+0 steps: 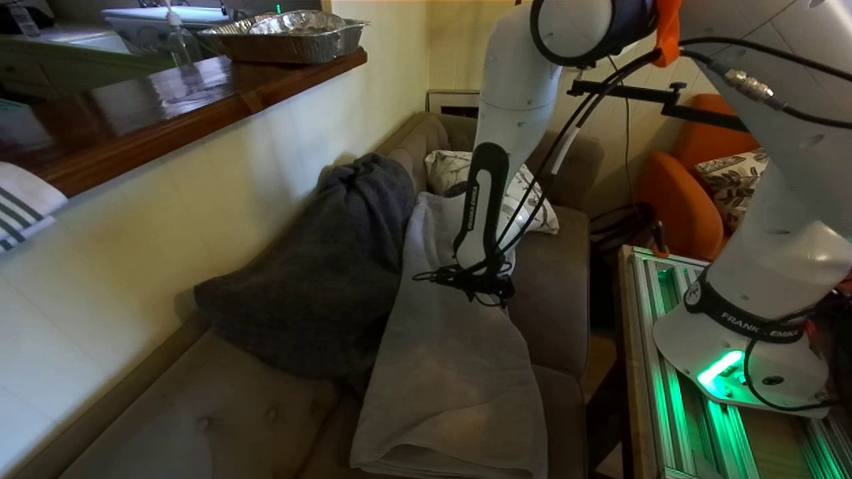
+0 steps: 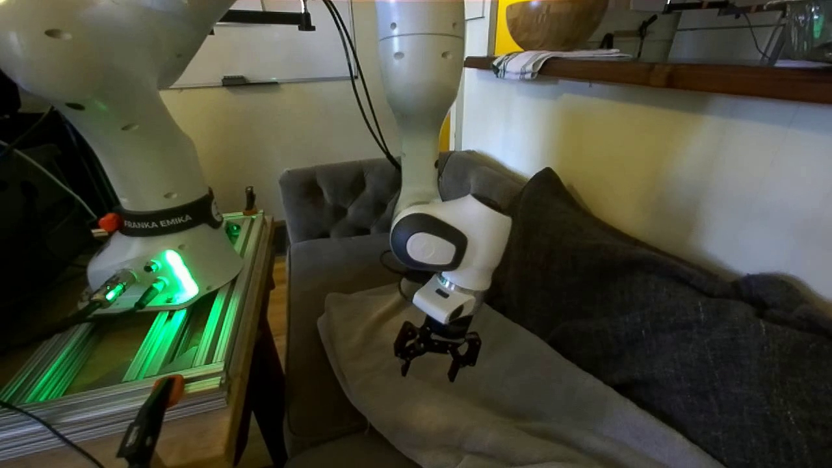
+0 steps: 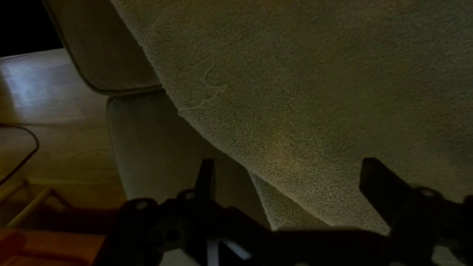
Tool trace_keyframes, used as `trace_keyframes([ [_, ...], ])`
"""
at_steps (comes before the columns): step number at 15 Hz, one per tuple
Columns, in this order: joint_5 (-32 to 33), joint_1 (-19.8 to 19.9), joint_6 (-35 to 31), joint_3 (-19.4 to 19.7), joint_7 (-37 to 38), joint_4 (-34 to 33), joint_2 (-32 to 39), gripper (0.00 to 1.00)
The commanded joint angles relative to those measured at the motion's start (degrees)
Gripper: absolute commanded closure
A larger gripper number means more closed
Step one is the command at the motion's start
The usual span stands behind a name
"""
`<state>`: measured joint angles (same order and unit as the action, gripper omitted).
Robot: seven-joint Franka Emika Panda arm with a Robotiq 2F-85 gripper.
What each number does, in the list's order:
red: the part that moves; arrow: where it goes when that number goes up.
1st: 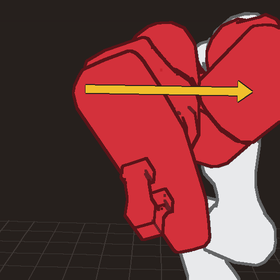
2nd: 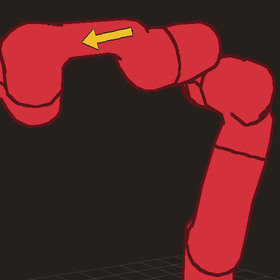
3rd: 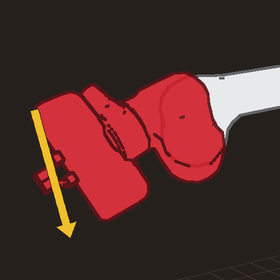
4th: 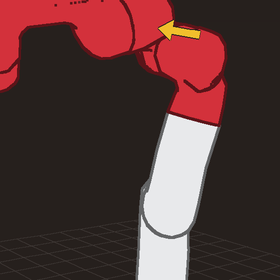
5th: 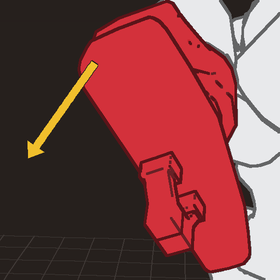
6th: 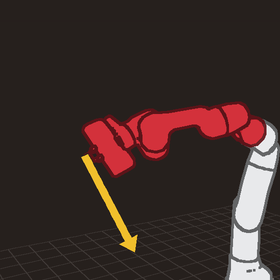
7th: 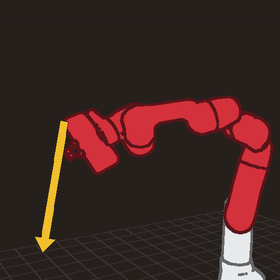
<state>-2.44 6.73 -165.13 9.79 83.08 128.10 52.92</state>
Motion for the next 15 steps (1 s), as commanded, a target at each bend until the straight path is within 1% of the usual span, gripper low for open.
trace_keyframes([
  [1,-5.9,13.4,-12.5,-7.8,-14.5,0.7,3.9,0.0],
  [2,-6.7,17.8,-14.4,-10.4,-18.4,0.2,5.0,0.0],
  [3,-8.8,9.0,-9.5,-5.3,-14.8,0.5,3.1,0.0],
  [4,-9.5,12.6,-11.5,-7.3,-17.9,0.4,3.9,0.0],
  [5,-9.6,15.2,-12.5,-8.5,-19.7,0.4,4.5,0.0],
  [6,-9.7,16.5,-12.9,-9.0,-20.7,0.3,4.7,0.0],
  [7,-9.7,17.0,-12.9,-9.3,-21.0,0.2,4.7,0.0],
  [9,-10.6,13.9,-13.1,-7.0,-22.9,-0.3,5.5,0.0],
  [11,-10.3,13.1,-14.4,-5.7,-27.1,0.1,5.8,0.0],
  [13,-9.7,14.3,-16.2,-6.2,-32.1,0.4,6.3,0.0],
  [14,-9.6,16.0,-17.4,-7.4,-35.0,0.3,6.7,0.0],
  [15,-9.5,18.7,-18.5,-9.4,-37.8,0.1,7.2,0.0],
])
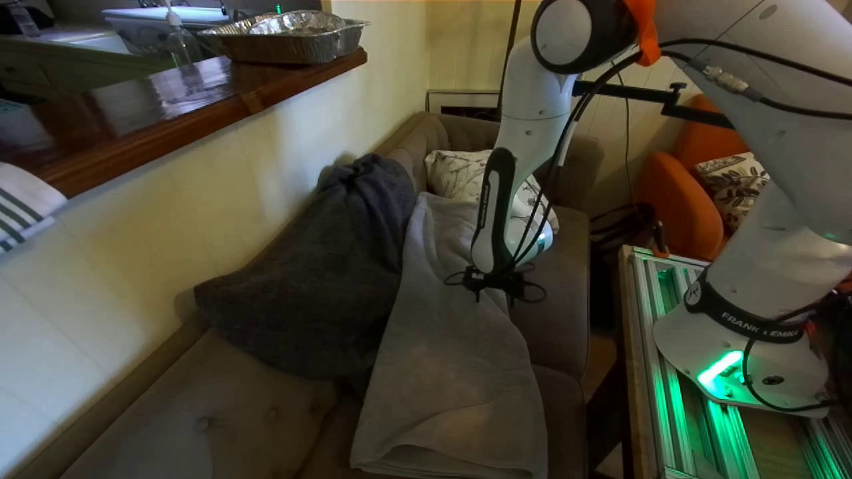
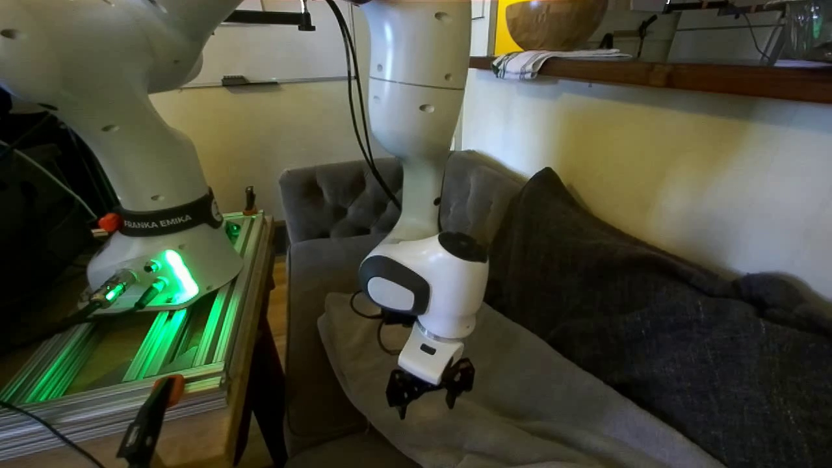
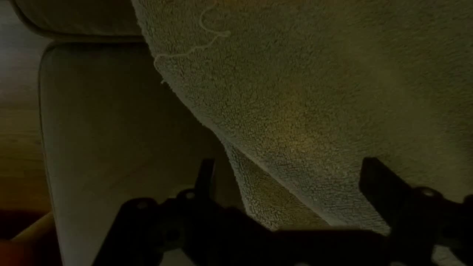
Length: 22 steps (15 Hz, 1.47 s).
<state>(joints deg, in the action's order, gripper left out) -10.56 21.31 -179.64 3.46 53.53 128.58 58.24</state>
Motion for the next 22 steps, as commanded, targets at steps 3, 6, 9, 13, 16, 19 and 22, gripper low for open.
trace_keyframes([
  [3,-0.8,12.1,-6.5,-8.7,-15.9,-1.1,3.9,0.0],
  [6,-2.8,19.2,-2.1,-12.6,-19.9,-2.6,6.0,0.0],
  [9,-4.9,17.5,-3.3,-11.5,-21.0,-1.2,4.7,0.0],
  [13,-2.5,21.3,-7.5,-13.8,-28.5,-2.3,7.2,0.0],
  [16,0.4,24.3,-12.3,-15.8,-35.4,-2.1,8.7,0.0],
  [19,3.0,26.1,-16.3,-15.9,-39.2,-2.5,10.8,0.0],
  [22,5.5,27.3,-18.1,-15.2,-41.1,-2.5,12.1,0.05],
])
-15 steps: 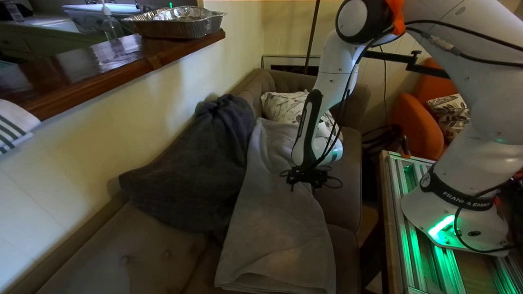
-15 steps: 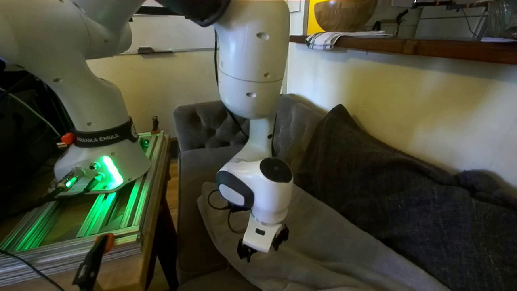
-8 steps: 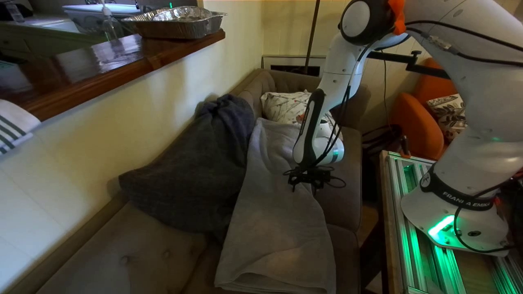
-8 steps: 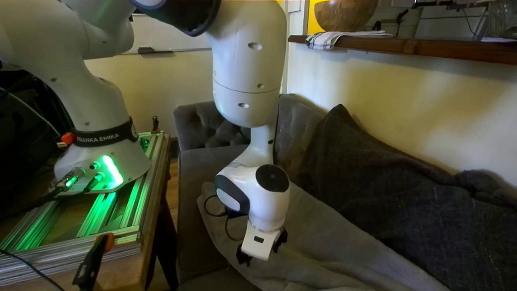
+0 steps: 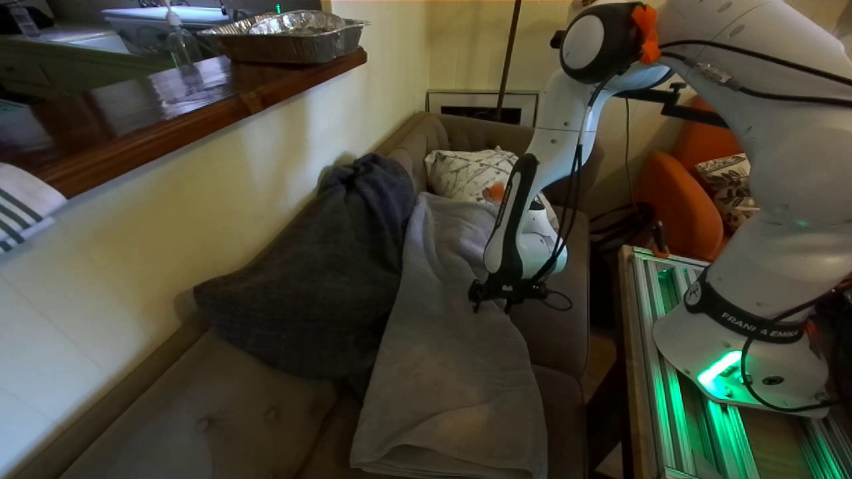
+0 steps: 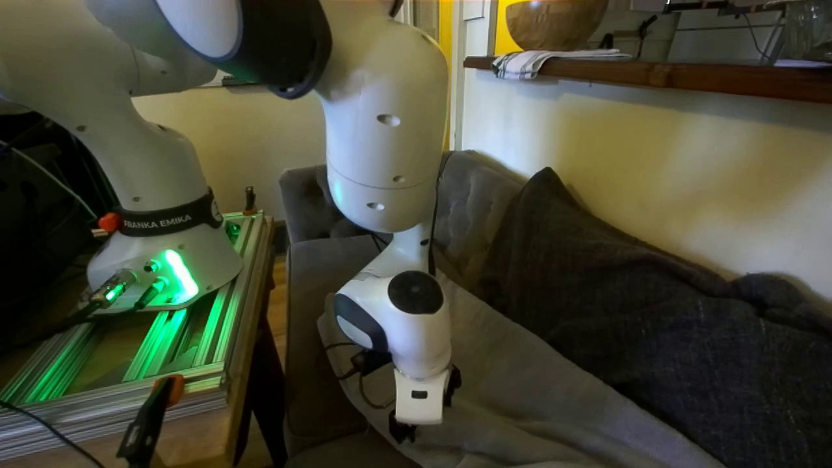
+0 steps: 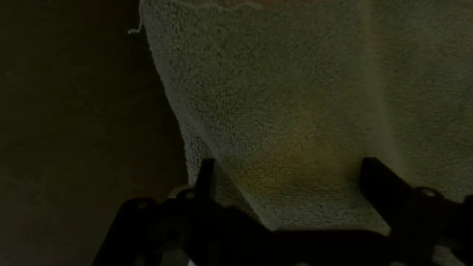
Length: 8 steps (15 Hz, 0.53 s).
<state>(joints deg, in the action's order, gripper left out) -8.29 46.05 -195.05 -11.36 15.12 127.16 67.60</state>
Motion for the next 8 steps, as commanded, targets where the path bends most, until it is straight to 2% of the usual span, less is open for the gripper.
trace_keyframes([
  [1,4.1,3.1,-3.1,-0.4,-3.2,-1.0,3.1,0.26],
  [3,5.4,4.1,-3.3,-0.6,-3.6,-1.0,3.7,0.31],
  [8,7.8,6.5,-4.0,-2.2,-4.0,0.1,3.3,0.68],
])
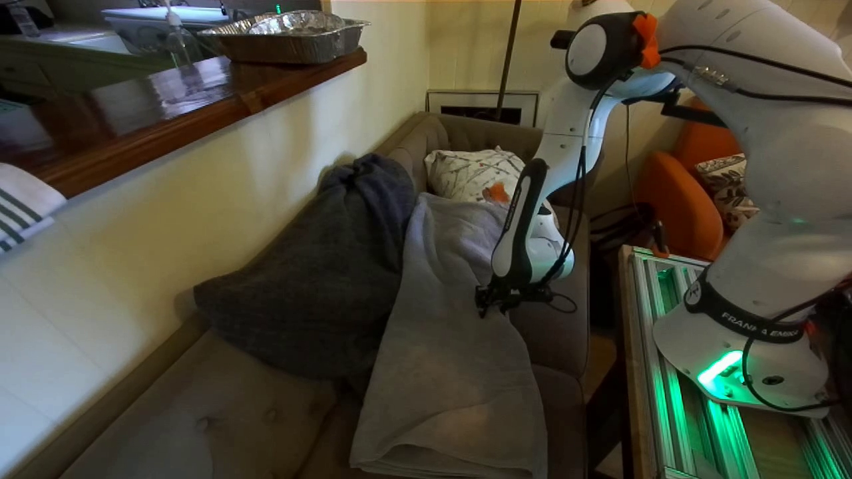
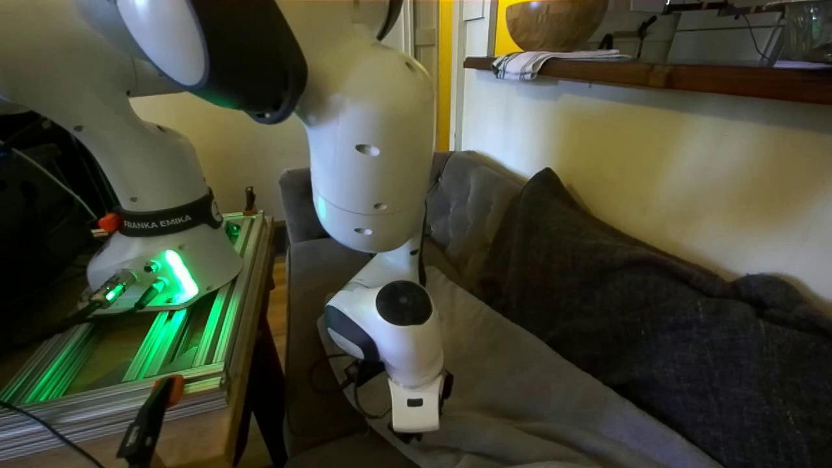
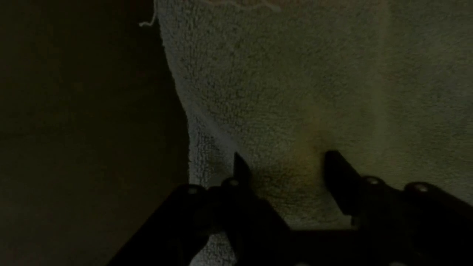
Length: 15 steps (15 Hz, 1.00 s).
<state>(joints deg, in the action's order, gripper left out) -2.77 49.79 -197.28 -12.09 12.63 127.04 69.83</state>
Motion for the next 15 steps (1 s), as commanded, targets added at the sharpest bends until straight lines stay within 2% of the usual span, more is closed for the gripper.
trace_keyframes([
  [1,2.7,3.2,-1.8,-1.9,-1.5,0.6,0.8,0.74],
  [5,1.7,2.4,-2.5,-1.8,-0.5,2.5,-0.7,1.0],
  [6,0.8,1.6,-3.0,-1.2,0.0,3.2,-1.3,0.95],
  [10,-3.6,-1.5,-4.5,0.3,3.4,8.4,-6.1,0.96],
  [15,-2.5,1.9,-2.4,-5.9,6.7,16.2,-15.9,0.95],
])
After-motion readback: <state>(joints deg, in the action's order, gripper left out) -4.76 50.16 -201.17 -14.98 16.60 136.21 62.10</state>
